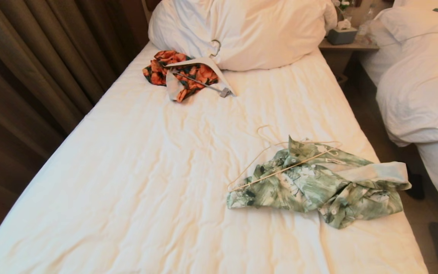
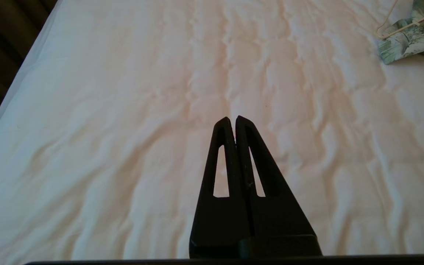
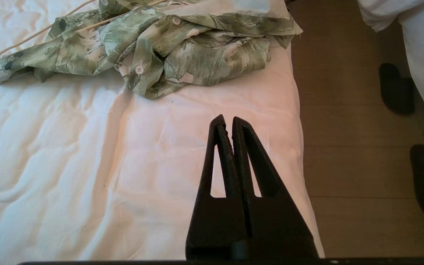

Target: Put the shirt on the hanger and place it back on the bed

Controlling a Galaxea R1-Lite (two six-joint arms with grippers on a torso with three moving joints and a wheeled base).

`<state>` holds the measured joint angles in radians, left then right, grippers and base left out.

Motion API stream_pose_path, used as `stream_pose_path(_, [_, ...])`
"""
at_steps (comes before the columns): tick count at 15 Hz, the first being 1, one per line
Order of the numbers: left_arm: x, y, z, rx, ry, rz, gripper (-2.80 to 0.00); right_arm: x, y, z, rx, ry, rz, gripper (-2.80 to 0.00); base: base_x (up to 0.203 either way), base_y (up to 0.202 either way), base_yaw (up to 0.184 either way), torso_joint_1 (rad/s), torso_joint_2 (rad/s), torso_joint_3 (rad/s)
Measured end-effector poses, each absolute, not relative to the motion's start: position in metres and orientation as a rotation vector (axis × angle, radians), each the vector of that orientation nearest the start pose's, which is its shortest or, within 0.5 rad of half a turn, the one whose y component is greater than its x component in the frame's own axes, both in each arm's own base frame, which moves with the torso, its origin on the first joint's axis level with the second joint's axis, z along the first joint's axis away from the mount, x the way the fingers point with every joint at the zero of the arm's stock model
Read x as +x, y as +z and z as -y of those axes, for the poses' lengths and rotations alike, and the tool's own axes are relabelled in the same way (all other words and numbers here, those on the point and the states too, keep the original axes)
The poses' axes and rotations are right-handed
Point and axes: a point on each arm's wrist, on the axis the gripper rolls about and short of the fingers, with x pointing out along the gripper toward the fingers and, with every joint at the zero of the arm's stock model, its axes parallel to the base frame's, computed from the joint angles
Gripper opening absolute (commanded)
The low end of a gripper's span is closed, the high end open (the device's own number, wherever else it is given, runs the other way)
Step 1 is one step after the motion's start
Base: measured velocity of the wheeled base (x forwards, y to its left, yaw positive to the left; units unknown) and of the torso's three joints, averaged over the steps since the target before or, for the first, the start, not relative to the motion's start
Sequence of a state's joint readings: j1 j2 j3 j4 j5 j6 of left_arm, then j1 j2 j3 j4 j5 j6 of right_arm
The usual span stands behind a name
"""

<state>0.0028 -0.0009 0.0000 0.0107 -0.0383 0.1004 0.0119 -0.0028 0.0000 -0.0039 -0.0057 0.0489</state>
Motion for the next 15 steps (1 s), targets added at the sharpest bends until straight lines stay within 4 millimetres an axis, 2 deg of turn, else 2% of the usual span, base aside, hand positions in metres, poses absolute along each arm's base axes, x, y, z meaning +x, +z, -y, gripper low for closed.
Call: stream_pose_path(15, [-0.0229,0.0743,0.0009,0.101,-0.036,-0.008,-2.80,-0.0230,0.0759,0.0004,0.049,0.004,0.006,-2.80,0.000,0.000,0.000,0.000,0.00,0.000])
